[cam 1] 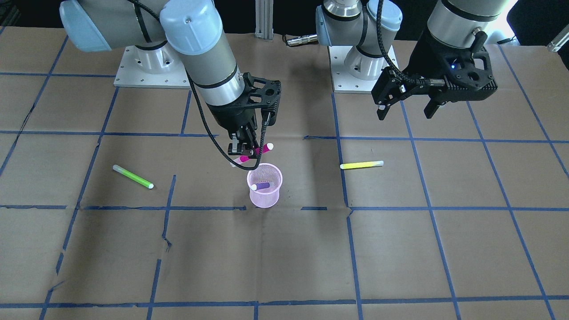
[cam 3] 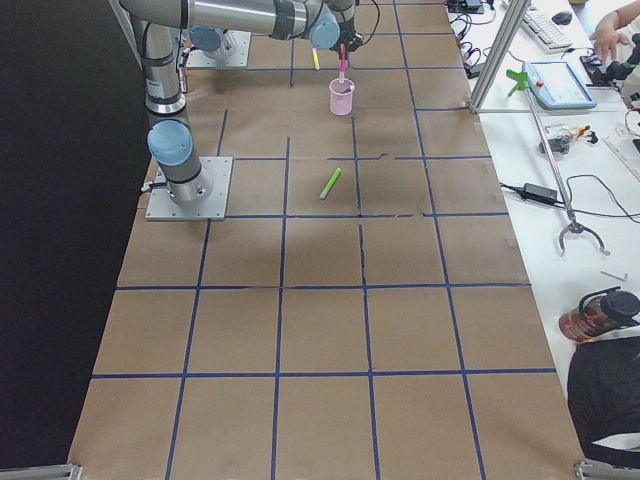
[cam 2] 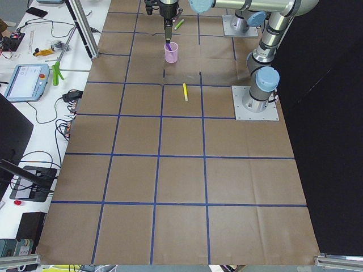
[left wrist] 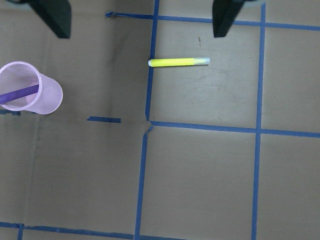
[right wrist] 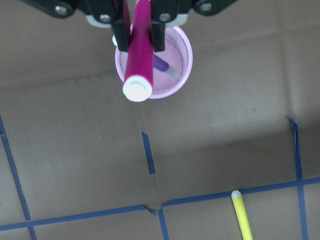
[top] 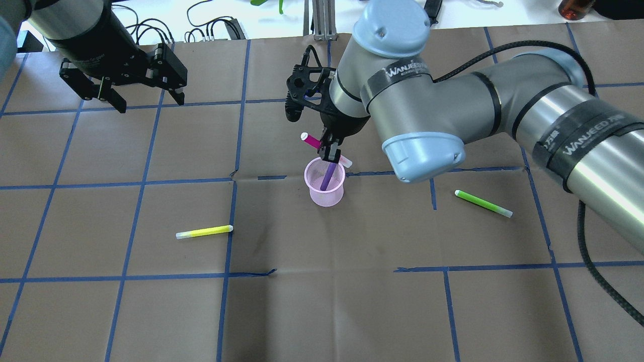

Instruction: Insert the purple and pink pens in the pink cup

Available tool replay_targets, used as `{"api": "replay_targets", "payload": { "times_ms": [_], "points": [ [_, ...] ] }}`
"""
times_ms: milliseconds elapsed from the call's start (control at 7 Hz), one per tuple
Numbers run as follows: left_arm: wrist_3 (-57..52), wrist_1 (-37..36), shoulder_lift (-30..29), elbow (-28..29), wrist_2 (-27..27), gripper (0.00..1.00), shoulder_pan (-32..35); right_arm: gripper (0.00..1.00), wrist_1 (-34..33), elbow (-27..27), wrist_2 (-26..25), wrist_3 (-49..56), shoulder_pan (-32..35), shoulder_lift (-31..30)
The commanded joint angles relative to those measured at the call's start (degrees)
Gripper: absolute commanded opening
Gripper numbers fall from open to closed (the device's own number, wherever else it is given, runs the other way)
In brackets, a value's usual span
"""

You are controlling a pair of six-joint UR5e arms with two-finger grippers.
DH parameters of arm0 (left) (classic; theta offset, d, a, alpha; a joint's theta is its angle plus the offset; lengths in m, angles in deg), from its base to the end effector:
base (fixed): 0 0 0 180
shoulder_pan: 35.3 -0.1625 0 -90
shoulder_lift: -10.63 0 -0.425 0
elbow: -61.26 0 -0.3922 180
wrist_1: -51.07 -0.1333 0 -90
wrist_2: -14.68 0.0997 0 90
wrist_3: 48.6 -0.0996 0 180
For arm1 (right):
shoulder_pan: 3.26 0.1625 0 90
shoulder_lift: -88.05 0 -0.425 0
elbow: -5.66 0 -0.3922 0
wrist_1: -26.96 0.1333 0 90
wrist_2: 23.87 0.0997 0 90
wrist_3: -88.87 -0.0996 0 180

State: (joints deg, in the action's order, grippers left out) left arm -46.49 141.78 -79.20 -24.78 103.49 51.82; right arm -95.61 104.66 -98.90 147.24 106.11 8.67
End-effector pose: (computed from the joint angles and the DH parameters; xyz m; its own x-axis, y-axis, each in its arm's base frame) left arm -0.1103 -0.5016 0.5223 -0.9961 -0.0857 0.0229 -0.0869 0.9945 -0.0589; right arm 0.3379 -0.4817 0.3771 -0.1927 -0.9795 0.0588 -0.9292 0.1629 -0.3319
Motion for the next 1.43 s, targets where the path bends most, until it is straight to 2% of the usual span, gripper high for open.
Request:
{"api": "replay_targets", "payload": {
  "times_ms": [0,286,714,1000,1286],
  "points": [
    [-0.1,-0.6,1.1,-1.3,0.1,0.98,0.1,0.1,-4.7,1.9,4.5,-3.1,0.2,0.1],
    [0.0,-0.6,1.0,-1.5,0.0,0.98,0.0,0.09,-7.9,3.5,6.5,-3.1,-1.3,0.3],
    [-0.2,-0.6,0.1,-0.8,0.0,0.98,-0.2,0.09,-13.9,10.7,9.5,-3.1,-3.8,0.3],
    [-0.1,-0.6,-0.1,-0.5,0.0,0.98,-0.8,0.09,-15.0,10.9,10.8,-3.1,-3.7,1.6],
    [0.1,-0.6,-0.3,-0.3,0.0,0.98,-0.9,0.09,-19.4,10.9,10.8,-3.4,-3.6,4.4]
  ]
}}
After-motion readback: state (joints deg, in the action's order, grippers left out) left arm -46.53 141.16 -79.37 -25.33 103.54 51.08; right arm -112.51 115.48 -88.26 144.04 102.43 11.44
